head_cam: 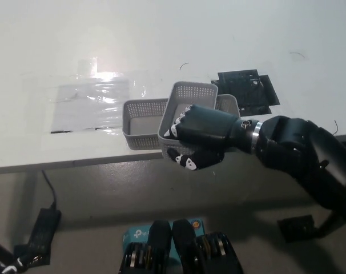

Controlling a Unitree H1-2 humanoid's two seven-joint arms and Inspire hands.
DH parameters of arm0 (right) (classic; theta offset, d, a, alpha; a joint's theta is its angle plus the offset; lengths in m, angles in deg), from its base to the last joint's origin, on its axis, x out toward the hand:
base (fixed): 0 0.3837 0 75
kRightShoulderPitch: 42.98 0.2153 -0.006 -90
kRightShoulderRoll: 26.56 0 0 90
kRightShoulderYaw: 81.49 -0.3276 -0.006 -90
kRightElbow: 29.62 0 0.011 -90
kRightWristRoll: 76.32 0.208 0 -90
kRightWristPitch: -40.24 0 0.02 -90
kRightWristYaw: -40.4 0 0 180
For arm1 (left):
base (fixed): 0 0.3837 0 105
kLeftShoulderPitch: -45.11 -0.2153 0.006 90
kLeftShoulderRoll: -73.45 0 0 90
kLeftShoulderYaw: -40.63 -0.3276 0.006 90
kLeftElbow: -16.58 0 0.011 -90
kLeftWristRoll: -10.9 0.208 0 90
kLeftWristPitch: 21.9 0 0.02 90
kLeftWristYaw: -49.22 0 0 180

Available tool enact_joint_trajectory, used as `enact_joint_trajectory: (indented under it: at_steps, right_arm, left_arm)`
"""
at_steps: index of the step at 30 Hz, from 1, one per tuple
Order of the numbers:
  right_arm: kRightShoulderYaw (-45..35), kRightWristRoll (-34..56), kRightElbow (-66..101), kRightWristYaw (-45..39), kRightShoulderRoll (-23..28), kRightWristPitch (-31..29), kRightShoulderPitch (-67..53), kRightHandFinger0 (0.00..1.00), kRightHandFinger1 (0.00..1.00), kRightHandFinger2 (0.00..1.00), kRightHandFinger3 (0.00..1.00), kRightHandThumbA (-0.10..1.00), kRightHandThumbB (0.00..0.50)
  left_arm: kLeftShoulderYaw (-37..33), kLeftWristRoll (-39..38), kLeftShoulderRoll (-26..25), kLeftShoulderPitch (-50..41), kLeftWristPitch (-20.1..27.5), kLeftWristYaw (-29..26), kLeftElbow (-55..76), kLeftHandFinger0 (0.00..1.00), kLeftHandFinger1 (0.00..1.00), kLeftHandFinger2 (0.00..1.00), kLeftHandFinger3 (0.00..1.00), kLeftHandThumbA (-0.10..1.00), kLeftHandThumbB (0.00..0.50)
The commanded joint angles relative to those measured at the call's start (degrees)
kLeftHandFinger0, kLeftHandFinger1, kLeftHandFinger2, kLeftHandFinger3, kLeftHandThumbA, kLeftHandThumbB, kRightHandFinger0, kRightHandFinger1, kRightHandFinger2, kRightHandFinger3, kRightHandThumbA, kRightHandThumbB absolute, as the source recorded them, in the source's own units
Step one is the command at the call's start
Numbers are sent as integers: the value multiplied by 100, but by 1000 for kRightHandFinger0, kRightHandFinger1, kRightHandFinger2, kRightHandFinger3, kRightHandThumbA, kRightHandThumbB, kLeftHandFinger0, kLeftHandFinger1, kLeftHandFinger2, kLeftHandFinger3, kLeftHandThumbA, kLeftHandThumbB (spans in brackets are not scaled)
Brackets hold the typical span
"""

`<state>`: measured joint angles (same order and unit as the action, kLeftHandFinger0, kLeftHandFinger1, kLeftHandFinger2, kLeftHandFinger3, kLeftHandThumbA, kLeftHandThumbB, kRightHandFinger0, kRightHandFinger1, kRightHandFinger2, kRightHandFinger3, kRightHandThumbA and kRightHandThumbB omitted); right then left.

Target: The robot uses its right hand to pick up the grey box kept on the middle on the desk and place it on top of another box next to it in a right angle

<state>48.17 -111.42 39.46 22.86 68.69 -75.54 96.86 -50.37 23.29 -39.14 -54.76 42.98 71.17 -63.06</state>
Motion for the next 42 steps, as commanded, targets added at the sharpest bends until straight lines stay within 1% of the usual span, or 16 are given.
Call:
enact_joint_trajectory:
  at_steps: [1,5,6,9,11,14,18,20,26,28,32,33,35,38,39,42]
  right_arm:
    - [452,-753,-164,1228,250,-115,296,0,0,278,192,-100,272]
    - [756,-1405,7,1901,383,-115,409,0,0,286,170,-100,314]
    - [815,-1656,118,2132,431,-115,430,0,0,325,175,-100,268]
    - [851,-1689,299,2391,463,-115,493,0,0,235,188,-100,301]
    - [790,-1744,456,2493,459,-115,555,0,0,196,161,-100,263]
    - [698,-1661,728,2317,472,-115,619,0,0,247,147,-100,263]
    - [631,-1596,1025,2056,477,-115,736,0,0,160,24,-100,231]
    - [694,-1613,948,2130,485,-115,833,0,0,142,0,-100,280]
    - [862,-1549,641,2404,500,-115,980,0,0,150,0,-100,280]
    - [958,-1506,401,2537,527,-115,1043,0,0,140,0,-100,375]
    - [1062,-1417,198,2697,552,-115,1126,0,0,170,0,-100,429]
    - [1084,-1288,28,2566,566,-115,1167,0,0,221,11,-100,431]
    - [1080,-1181,-93,2457,567,-115,1187,0,0,306,99,-100,404]
    - [1142,-791,-343,2483,551,-115,1186,0,0,277,123,-100,366]
    - [1161,-765,-358,2489,554,-115,1195,0,0,271,157,-100,401]
    - [1153,-682,-708,2486,522,-115,1222,0,0,316,269,-100,269]
  left_arm:
    - [-22,49,-177,-69,75,44,120,46,0,0,18,956,235]
    - [-50,88,-181,-126,65,39,140,30,10,12,41,962,232]
    - [-80,136,-186,-143,69,30,165,51,15,16,42,988,248]
    - [-80,119,-175,-138,99,25,124,56,0,0,10,991,253]
    - [-64,91,-170,-114,91,31,107,188,0,0,0,1000,268]
    - [-59,79,-167,-72,34,45,110,67,0,0,0,971,256]
    - [-58,72,-181,-67,-37,68,137,13,25,40,24,982,279]
    - [-68,58,-188,-91,41,78,146,0,3,23,4,970,238]
    - [-61,58,-142,-132,58,36,120,60,10,15,0,960,238]
    - [-36,17,-134,-147,24,51,154,127,3,1,1,972,260]
    - [-30,46,-148,-122,98,19,124,92,0,0,0,971,244]
    - [-73,109,-188,-96,170,16,77,69,0,0,0,1000,278]
    - [-43,67,-175,-85,131,26,88,3,0,0,5,999,277]
    - [-33,63,-154,-106,-27,37,181,1,13,21,30,965,254]
    - [-35,66,-155,-106,-34,38,186,1,13,21,32,965,254]
    - [-33,65,-138,-108,-140,43,213,25,6,20,47,949,243]
